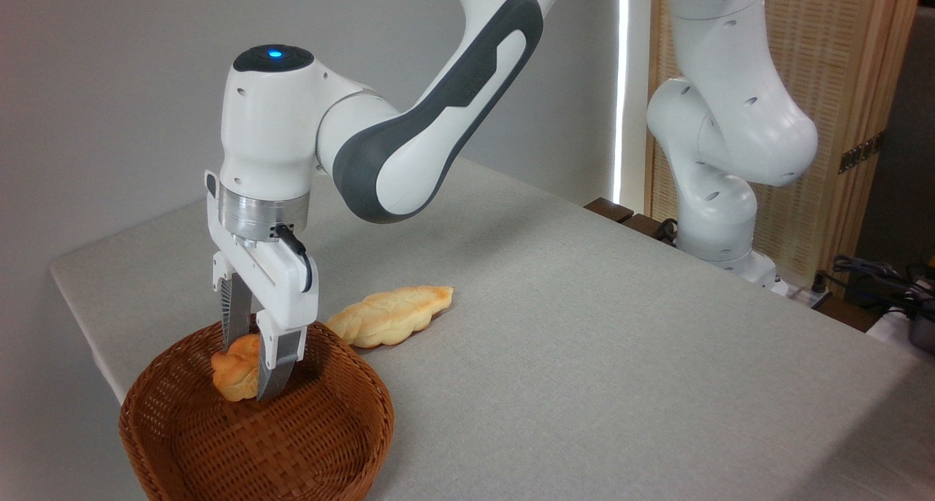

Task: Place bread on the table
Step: 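Close the gripper on the orange bun inside the basket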

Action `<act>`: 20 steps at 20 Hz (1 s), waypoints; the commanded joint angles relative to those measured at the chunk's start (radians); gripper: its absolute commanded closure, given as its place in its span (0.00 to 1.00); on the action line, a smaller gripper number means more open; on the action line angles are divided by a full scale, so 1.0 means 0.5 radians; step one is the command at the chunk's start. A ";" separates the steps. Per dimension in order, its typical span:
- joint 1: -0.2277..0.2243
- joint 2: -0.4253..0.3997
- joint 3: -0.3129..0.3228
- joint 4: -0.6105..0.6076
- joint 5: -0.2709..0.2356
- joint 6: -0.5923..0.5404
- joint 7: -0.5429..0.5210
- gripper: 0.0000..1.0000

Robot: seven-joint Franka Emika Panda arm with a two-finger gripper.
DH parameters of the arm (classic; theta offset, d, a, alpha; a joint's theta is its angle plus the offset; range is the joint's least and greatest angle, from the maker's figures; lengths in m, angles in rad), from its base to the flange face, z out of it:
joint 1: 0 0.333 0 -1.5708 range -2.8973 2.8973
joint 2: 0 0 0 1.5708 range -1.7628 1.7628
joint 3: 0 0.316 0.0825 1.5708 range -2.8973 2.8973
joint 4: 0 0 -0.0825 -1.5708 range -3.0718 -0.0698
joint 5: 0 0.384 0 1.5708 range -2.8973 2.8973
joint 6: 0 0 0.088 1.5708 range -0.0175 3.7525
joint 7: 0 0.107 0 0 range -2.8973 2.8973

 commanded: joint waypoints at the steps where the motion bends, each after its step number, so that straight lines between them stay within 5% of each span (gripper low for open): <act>1: 0.009 0.021 -0.004 0.015 0.008 0.037 0.023 0.24; 2: 0.012 0.021 -0.004 0.015 0.005 0.037 0.023 0.40; 3: 0.012 0.018 -0.004 0.015 0.005 0.037 0.023 0.45; 20: 0.080 -0.080 0.024 0.089 -0.029 0.004 -0.011 0.41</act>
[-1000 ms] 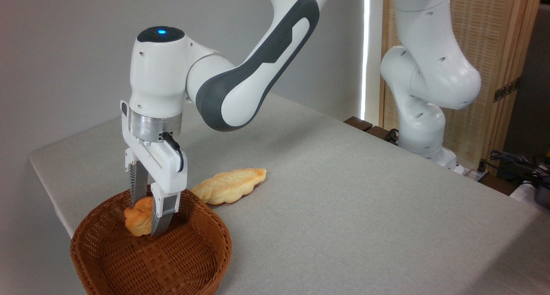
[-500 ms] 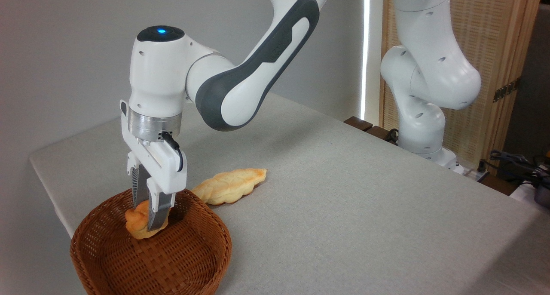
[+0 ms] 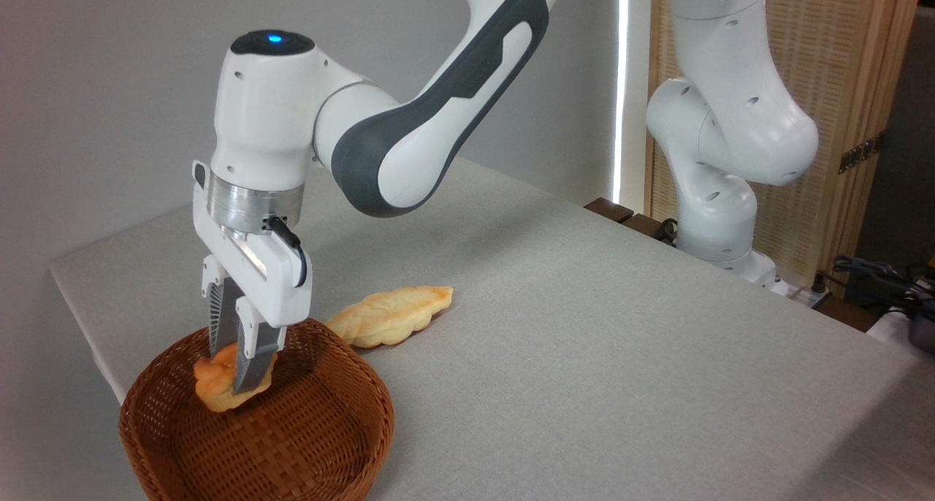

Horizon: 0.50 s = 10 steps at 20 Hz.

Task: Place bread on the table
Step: 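Lift the orange bun out of the basket and carry it beside the pale roll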

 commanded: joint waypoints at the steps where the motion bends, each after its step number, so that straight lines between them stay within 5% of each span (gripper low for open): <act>1: 0.027 -0.093 0.016 0.001 -0.028 -0.031 -0.013 0.41; 5: 0.027 -0.206 0.084 -0.002 -0.025 -0.239 0.002 0.39; 10: 0.024 -0.409 0.170 -0.030 -0.013 -0.769 0.021 0.38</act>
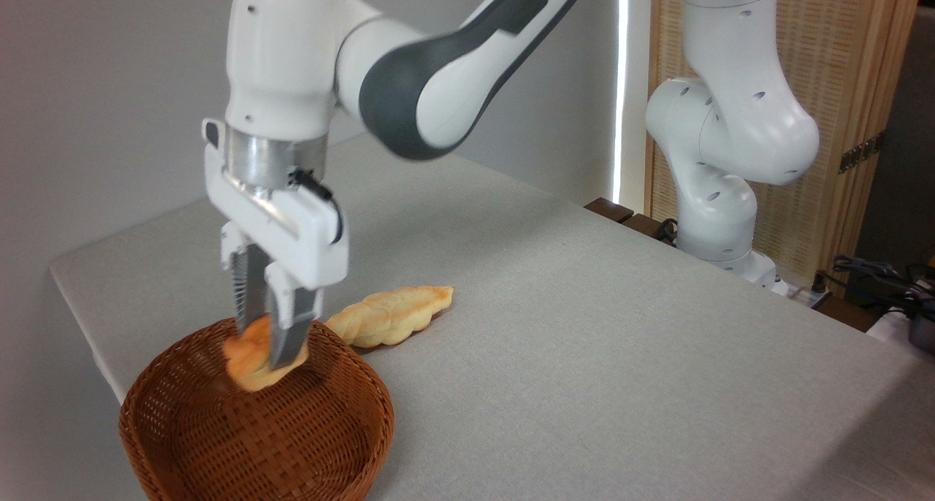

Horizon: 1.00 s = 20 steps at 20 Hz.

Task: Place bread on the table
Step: 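Lift the orange bun out of the basket and carry it beside the pale roll, then lower the orange bun onto the table and open the gripper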

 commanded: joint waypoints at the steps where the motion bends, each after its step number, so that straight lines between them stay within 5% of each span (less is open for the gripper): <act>1: -0.015 -0.176 0.073 -0.052 -0.013 -0.391 0.019 0.38; 7: -0.015 -0.272 0.122 -0.177 -0.001 -0.665 0.001 0.37; 8: -0.015 -0.269 0.126 -0.177 -0.001 -0.714 -0.008 0.25; 9: -0.018 -0.269 0.126 -0.177 -0.001 -0.784 -0.008 0.01; 20: -0.025 -0.250 0.113 -0.147 0.002 -0.818 0.007 0.00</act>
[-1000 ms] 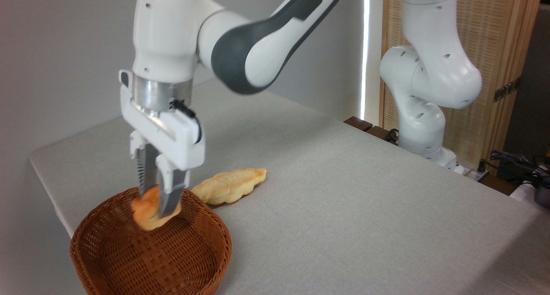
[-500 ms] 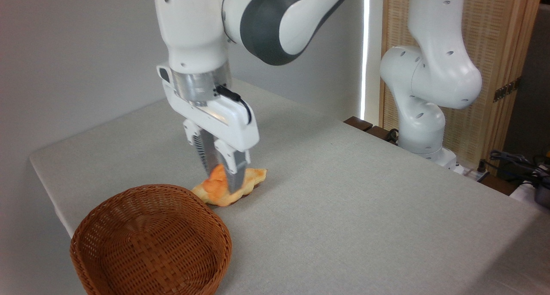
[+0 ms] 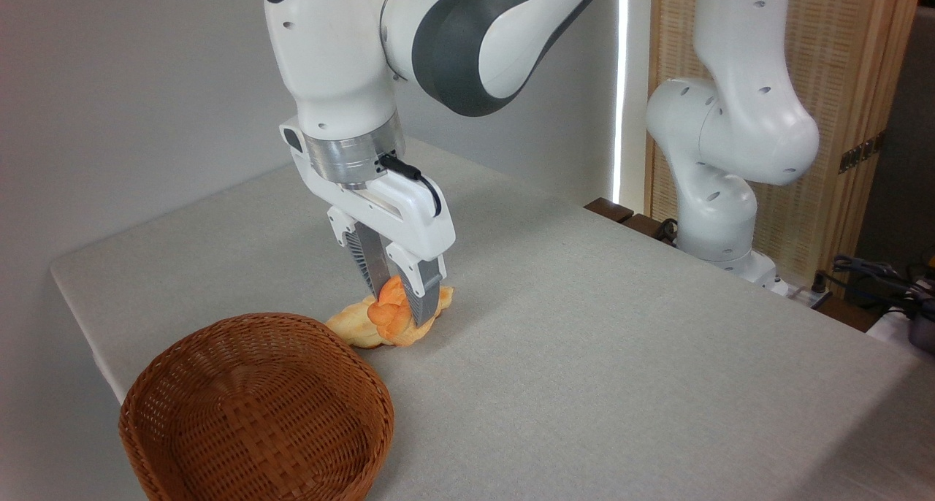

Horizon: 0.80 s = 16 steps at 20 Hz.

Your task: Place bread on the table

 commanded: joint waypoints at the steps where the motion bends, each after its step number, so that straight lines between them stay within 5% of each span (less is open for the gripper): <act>1: -0.014 -0.024 0.010 0.009 0.002 -0.006 0.009 0.00; 16: -0.014 -0.024 0.013 0.160 0.020 0.000 0.033 0.00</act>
